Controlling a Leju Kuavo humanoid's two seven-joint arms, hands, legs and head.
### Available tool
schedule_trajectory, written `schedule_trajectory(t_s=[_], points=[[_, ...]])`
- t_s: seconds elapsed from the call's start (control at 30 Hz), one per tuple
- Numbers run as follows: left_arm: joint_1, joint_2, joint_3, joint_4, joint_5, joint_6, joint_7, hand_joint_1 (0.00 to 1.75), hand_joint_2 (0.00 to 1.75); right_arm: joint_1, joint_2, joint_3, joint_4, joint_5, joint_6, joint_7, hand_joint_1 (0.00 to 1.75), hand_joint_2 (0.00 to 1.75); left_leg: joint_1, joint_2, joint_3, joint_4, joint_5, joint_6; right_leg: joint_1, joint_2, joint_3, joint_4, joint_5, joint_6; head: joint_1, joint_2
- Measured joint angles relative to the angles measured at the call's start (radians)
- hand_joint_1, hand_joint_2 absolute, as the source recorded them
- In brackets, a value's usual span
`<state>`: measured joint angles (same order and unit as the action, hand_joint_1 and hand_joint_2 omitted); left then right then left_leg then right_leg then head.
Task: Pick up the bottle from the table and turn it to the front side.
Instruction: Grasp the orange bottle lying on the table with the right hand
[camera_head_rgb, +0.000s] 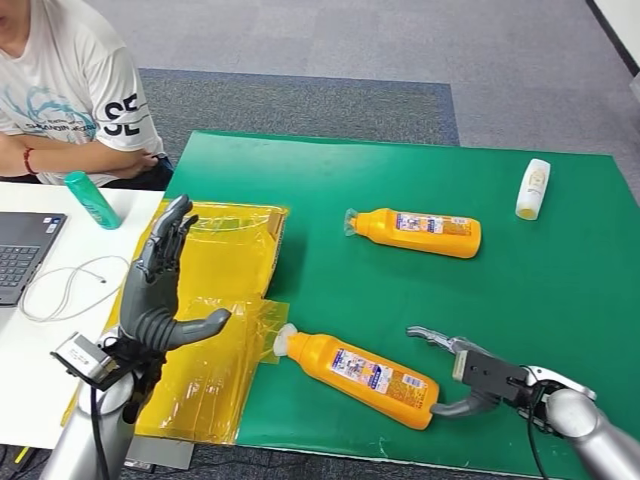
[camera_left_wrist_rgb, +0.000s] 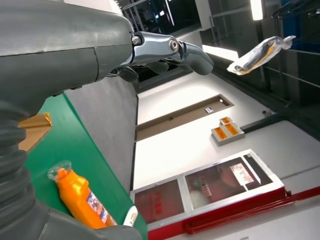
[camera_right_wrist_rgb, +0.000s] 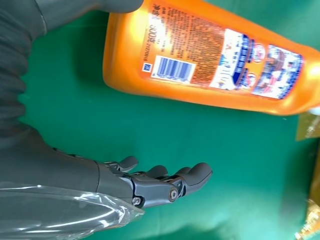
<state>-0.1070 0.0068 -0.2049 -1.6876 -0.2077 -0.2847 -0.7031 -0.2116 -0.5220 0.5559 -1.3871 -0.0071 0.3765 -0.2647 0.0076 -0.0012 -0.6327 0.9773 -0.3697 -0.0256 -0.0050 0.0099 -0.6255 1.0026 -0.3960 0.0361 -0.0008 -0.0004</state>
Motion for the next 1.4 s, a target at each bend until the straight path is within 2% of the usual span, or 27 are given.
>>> schedule_trajectory(t_s=[0.23,0.53,0.77,0.97,1.2,1.4], points=[[0.001,-0.005,0.001,0.018,-0.016,-0.002,0.010,0.00,1.75,0.020,-0.004,-0.040,-0.036,-0.023,0.003,-0.004,0.00,1.75,0.000,0.000,0.000,0.000,0.000,0.000,0.000,0.000,0.000,0.000,0.000,0.000,0.000,0.000],[0.001,-0.013,0.001,0.059,-0.017,-0.002,0.019,0.00,1.75,0.033,0.002,-0.042,-0.028,-0.022,0.018,-0.005,0.00,1.75,0.000,0.000,0.000,0.000,0.000,0.000,0.000,0.000,0.000,0.000,0.000,0.000,0.000,0.000],[-0.018,-0.015,0.001,0.108,-0.016,0.004,0.019,0.00,1.75,0.021,-0.030,0.001,-0.013,-0.035,0.080,0.022,0.00,1.75,0.000,0.000,0.000,0.000,0.000,0.000,0.000,0.000,0.000,0.000,0.000,0.000,0.000,0.000],[-0.059,-0.022,0.001,0.151,-0.013,0.005,0.029,0.00,1.75,0.017,-0.057,0.074,0.006,-0.041,0.093,0.027,0.00,1.75,0.000,0.000,0.000,0.000,0.000,0.000,0.000,0.000,0.000,0.000,0.000,0.000,0.000,0.000],[-0.080,-0.032,0.000,0.182,-0.010,0.017,0.040,0.00,1.75,0.016,-0.055,0.127,0.015,-0.009,0.026,0.019,0.00,1.75,0.000,0.000,0.000,0.000,0.000,0.000,0.000,0.000,0.000,0.000,0.000,0.000,0.000,0.000],[-0.062,-0.036,0.003,0.185,-0.011,0.021,0.047,0.00,1.75,0.032,-0.019,0.144,-0.014,0.147,-0.096,0.044,0.00,1.75,0.000,0.000,0.001,0.000,0.000,0.000,0.000,0.001,0.001,0.000,0.000,0.000,0.000,0.000]])
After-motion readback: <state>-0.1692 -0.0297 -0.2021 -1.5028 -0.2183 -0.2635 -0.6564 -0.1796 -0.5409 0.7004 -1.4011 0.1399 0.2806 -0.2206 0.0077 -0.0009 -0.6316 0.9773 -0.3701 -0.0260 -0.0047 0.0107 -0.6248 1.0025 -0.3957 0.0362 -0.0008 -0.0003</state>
